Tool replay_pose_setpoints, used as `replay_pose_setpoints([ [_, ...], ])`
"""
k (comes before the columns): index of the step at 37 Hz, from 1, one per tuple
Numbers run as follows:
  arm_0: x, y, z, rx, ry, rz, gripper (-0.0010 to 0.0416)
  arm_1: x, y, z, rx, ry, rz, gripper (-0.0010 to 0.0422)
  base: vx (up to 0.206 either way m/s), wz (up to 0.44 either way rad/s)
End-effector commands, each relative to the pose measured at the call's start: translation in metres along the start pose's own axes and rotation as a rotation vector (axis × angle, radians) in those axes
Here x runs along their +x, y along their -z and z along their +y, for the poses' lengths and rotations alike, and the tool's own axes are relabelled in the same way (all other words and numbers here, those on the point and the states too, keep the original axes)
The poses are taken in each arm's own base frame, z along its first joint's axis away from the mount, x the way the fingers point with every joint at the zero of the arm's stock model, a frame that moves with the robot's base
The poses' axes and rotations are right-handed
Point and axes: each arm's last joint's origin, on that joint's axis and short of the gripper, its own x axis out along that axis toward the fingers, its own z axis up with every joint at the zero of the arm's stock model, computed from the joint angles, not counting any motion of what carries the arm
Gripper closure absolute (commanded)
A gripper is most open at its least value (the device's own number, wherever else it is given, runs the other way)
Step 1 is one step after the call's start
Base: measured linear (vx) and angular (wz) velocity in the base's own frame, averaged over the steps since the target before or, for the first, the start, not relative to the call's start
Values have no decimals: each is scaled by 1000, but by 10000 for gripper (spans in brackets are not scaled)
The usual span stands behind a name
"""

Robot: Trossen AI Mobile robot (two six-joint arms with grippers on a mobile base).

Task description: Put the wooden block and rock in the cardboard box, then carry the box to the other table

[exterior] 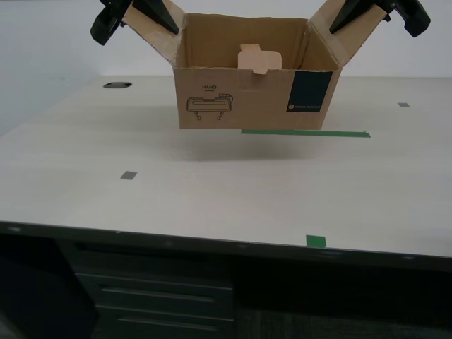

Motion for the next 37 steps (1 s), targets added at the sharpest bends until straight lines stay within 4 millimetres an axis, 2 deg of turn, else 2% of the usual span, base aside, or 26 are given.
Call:
replay_pose_setpoints([
  [1,-1,-1,1,-1,-8,-4,407,0,0,-1,11,6,0,413,-70,190],
  [21,0,0,2,17,-11,0,407,-1,3,-1,-5,3,23,413,-83,180],
  [37,0,1,2,4,-9,7,407,0,3,0,-16,-22,21,413,-65,58],
])
